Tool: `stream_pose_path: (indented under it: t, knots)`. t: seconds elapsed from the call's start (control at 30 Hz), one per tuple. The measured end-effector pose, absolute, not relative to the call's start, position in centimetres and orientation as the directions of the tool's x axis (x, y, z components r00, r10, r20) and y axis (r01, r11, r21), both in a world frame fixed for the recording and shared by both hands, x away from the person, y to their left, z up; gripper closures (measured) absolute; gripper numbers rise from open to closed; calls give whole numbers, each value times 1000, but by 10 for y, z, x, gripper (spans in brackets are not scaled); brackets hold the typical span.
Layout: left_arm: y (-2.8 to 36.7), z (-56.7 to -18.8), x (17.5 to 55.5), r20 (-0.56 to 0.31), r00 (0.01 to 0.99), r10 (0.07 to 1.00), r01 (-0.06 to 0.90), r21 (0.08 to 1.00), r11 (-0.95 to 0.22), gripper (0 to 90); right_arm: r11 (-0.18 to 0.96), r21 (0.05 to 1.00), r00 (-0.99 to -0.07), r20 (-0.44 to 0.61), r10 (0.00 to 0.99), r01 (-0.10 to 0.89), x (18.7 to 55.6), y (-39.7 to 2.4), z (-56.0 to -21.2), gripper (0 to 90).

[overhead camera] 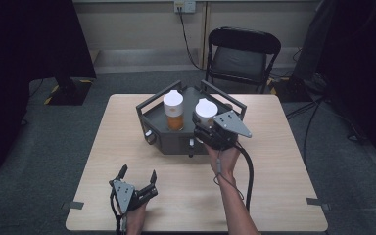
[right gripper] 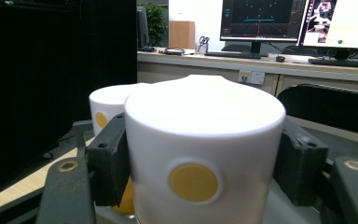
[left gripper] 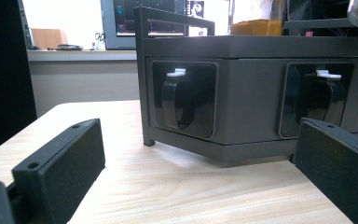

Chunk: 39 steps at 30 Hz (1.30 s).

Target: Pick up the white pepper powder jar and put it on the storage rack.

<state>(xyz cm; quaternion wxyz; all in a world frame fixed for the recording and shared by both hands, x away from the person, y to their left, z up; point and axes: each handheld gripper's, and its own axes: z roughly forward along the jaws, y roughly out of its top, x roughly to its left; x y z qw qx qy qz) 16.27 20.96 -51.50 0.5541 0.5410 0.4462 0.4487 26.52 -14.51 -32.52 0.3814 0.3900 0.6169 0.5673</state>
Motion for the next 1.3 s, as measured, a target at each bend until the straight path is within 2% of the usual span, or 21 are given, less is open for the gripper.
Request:
stream_pose_path:
  t: [0.7,0.9,1.1,1.3]
  knots:
    - [210,-515,163,-8,201,980,-14,1000,11,14,60,997,-366,-37,930,52,312,-124,-330,304]
    - [210,-515,163,-8,200,980,-15,1000,11,13,68,994,-351,-35,936,81,326,-120,-334,304]
    - [209,-515,163,-8,196,981,-14,1000,11,16,30,994,-346,8,938,104,331,-122,-340,303]
    - [209,-515,162,-8,193,981,-14,1000,11,17,37,993,-339,2,941,108,331,-120,-342,304]
